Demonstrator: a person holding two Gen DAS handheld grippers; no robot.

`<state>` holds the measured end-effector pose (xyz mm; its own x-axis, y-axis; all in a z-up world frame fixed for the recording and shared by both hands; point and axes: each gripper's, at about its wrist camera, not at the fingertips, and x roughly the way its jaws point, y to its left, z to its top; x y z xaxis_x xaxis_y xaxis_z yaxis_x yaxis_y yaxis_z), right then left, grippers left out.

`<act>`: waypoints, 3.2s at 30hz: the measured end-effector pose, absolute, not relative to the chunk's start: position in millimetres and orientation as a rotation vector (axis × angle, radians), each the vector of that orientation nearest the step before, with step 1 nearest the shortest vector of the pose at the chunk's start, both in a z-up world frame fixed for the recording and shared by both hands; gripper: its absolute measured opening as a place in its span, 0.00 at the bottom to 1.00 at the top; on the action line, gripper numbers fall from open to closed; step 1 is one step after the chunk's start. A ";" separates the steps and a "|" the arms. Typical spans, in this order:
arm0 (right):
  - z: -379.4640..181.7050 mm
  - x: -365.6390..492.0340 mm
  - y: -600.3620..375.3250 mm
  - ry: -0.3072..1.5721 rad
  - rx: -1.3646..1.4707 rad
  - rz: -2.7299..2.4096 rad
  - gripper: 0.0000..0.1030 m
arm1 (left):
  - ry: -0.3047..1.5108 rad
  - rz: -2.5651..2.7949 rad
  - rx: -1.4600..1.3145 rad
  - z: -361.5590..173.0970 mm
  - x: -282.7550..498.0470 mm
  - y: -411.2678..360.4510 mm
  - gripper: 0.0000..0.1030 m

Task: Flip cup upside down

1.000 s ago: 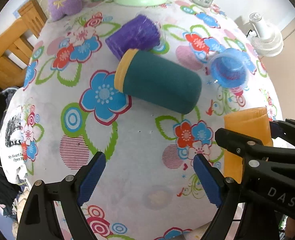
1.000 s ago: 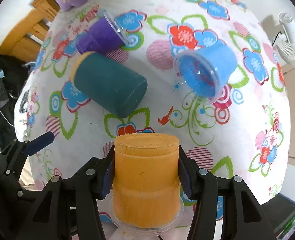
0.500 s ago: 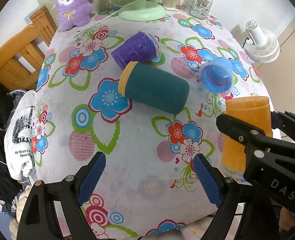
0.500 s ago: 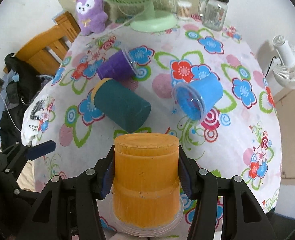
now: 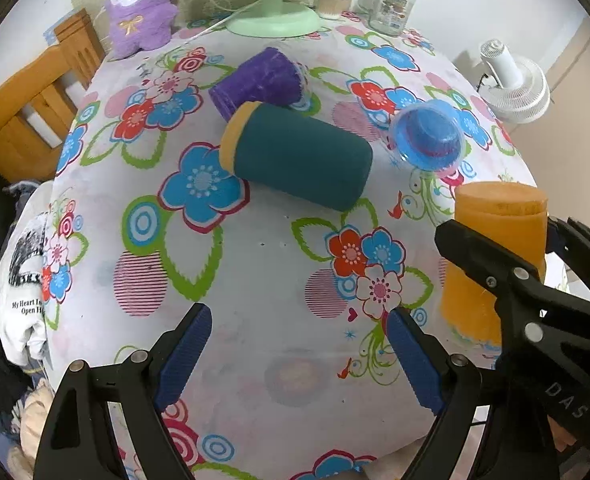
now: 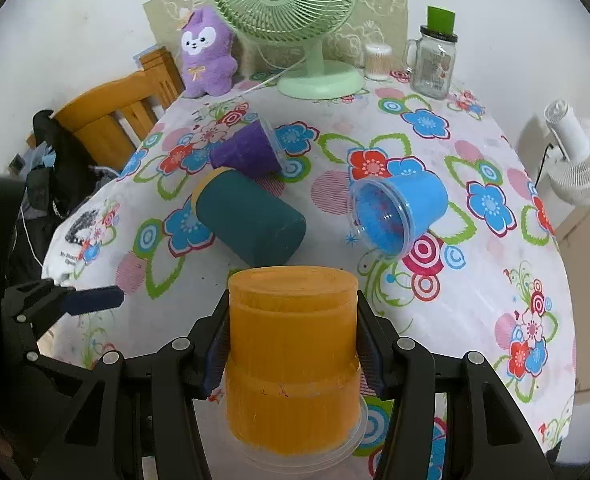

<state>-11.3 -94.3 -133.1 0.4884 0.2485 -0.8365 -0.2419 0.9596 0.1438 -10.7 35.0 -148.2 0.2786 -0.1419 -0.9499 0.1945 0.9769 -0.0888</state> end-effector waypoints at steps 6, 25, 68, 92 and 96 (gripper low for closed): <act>-140.8 -22.6 -94.4 0.920 -0.039 0.299 0.56 | 1.269 -0.255 0.078 -159.8 -14.7 30.0 0.88; -179.3 -39.3 -93.2 0.734 -0.021 0.250 0.56 | 1.282 -0.330 0.202 -191.1 -26.0 23.2 0.88; -127.0 -55.8 -125.5 0.891 0.051 0.233 0.98 | 1.273 -0.303 0.112 -148.6 -49.8 9.9 0.88; -102.9 -59.0 -204.7 1.032 0.084 0.276 0.98 | 1.061 0.041 -0.112 -88.3 -80.8 -7.4 0.90; -99.2 -66.5 -202.6 1.037 0.062 0.255 0.98 | 1.047 0.040 -0.129 -85.3 -86.0 -8.2 0.92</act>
